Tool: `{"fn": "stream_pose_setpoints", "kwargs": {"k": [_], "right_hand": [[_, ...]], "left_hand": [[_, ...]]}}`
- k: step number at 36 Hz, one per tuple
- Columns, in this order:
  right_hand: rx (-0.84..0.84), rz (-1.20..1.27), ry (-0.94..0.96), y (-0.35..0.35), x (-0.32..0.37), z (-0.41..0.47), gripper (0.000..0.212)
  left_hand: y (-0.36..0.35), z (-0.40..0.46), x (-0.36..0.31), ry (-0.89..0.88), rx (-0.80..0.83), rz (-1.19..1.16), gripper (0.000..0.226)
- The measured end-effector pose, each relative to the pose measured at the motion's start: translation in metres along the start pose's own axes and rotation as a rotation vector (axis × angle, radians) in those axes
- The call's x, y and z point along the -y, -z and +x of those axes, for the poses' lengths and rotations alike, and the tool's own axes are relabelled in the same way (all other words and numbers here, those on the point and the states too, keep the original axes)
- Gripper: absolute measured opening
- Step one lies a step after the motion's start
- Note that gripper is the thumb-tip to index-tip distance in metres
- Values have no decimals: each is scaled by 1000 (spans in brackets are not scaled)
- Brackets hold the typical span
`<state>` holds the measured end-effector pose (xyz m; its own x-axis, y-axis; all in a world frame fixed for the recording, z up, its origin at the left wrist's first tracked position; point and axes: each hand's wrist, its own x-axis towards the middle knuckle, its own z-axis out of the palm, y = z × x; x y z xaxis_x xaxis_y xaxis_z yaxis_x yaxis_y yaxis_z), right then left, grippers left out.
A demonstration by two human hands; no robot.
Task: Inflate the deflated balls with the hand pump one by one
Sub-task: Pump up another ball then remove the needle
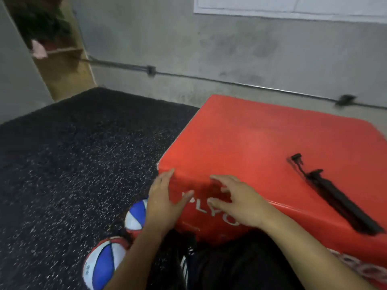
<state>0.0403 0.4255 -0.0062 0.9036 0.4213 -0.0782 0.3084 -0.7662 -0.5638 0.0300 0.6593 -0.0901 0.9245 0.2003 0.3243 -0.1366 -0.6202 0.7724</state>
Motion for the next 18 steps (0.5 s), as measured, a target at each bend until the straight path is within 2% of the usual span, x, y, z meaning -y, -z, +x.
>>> {"fn": "stream_pose_setpoints", "kwargs": {"k": [4,10,18], "right_hand": [[-178,37,-88,53,-46,-59,67],[-454,93,-246,118,-115,-163,63],[-782,188,-475,155,-200,-300,59]], "left_hand": [[-48,16,-87,-206,96,-70,83],[-123,3,-217,-449,285,-176,83],[-219,-58,-350,-738,533,-199,78]]}}
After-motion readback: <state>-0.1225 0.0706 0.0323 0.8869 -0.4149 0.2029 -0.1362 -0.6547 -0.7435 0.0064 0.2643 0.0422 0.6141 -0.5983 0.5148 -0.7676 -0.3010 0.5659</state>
